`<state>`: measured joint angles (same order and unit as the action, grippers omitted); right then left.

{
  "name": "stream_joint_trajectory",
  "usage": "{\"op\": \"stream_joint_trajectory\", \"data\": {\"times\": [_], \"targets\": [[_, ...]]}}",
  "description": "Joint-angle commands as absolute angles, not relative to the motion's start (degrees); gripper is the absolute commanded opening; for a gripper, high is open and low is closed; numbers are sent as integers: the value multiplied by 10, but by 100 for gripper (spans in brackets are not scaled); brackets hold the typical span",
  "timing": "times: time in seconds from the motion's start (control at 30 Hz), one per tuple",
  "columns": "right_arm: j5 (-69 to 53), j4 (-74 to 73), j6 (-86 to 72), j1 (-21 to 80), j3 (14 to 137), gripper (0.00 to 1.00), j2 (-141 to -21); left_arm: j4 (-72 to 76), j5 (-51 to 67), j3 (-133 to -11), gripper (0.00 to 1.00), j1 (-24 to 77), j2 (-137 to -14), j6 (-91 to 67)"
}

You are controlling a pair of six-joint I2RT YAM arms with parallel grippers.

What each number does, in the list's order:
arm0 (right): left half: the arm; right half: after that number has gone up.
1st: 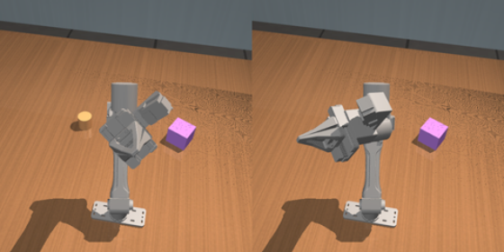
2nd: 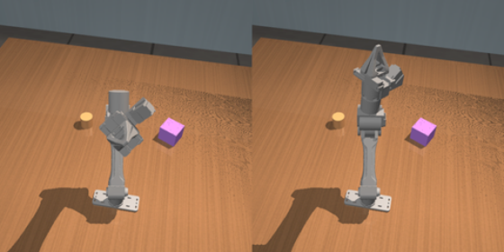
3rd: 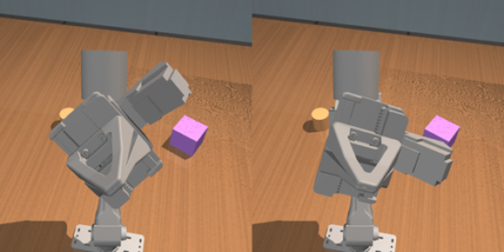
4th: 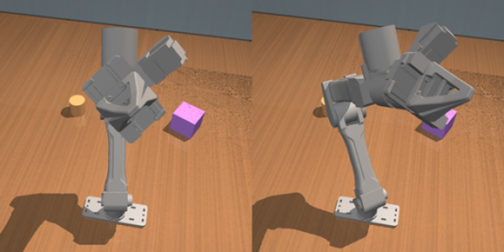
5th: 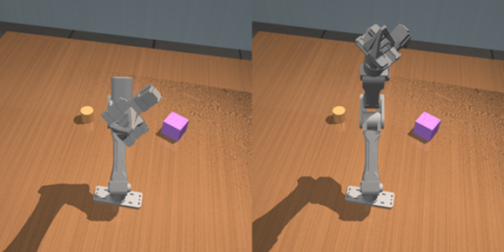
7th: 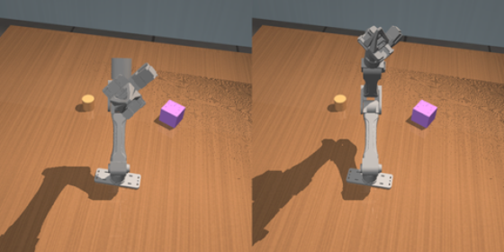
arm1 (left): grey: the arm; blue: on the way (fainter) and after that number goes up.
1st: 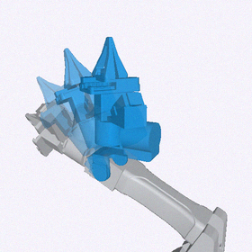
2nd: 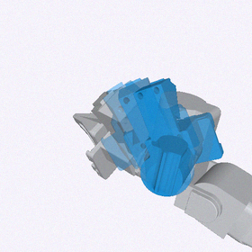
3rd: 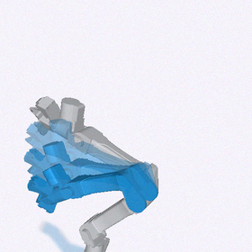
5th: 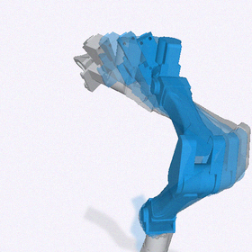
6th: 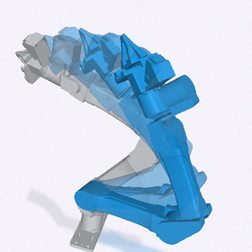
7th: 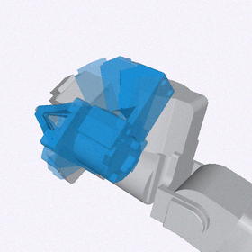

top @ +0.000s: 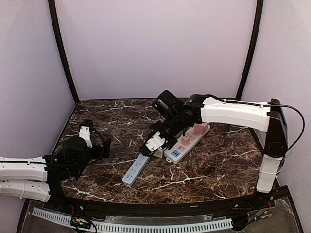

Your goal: Insert the plug

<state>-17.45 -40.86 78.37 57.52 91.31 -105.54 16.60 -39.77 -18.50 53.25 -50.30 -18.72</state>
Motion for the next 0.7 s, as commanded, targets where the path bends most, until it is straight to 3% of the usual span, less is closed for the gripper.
{"op": "stream_joint_trajectory", "data": {"times": [0.0,0.23,0.67], "targets": [[-190,-495,884,587,985,0,-1111,153,-419,-161,99,517,-492,-200],[-154,-609,923,611,1120,0,-1210,160,-422,-146,99,503,-485,-199],[-111,-650,973,629,1209,0,-1305,169,-434,-133,99,500,-484,-196]]}}
